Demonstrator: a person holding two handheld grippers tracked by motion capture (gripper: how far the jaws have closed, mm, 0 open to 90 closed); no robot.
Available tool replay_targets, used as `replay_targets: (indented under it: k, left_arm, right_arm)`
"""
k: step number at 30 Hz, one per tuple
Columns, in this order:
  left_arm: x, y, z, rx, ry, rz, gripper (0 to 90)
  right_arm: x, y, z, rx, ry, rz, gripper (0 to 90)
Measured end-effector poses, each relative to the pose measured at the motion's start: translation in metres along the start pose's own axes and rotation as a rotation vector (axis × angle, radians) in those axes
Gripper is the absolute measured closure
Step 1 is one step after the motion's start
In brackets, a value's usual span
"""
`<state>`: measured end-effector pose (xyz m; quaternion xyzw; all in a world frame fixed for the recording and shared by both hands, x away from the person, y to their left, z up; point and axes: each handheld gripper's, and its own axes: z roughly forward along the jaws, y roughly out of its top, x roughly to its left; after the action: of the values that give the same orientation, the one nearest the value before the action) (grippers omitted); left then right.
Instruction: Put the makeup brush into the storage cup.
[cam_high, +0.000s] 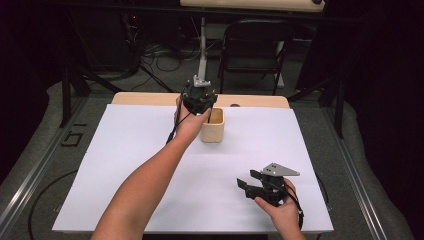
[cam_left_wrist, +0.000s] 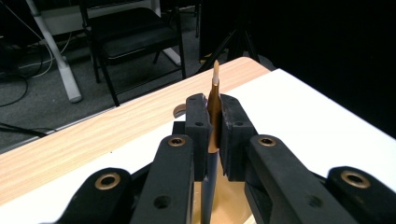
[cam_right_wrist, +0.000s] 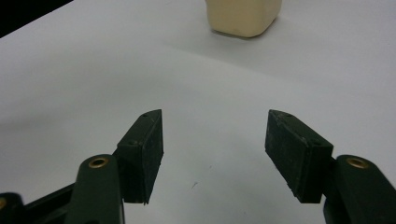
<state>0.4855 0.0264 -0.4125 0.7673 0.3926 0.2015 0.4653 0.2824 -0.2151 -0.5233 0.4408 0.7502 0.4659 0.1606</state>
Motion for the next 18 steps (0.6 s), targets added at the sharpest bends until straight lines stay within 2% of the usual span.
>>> replay_targets:
  k: [13,18]
  left_arm:
    - [-0.002,-0.009,0.009,0.014,-0.004,0.036,83.7]
    - [-0.003,-0.011,0.011,0.020,-0.009,0.033,83.7]
  right_arm:
    - [0.000,-0.001,0.001,0.000,0.001,-0.002,37.3]
    - [0.000,-0.001,0.001,0.002,0.001,0.000,37.2]
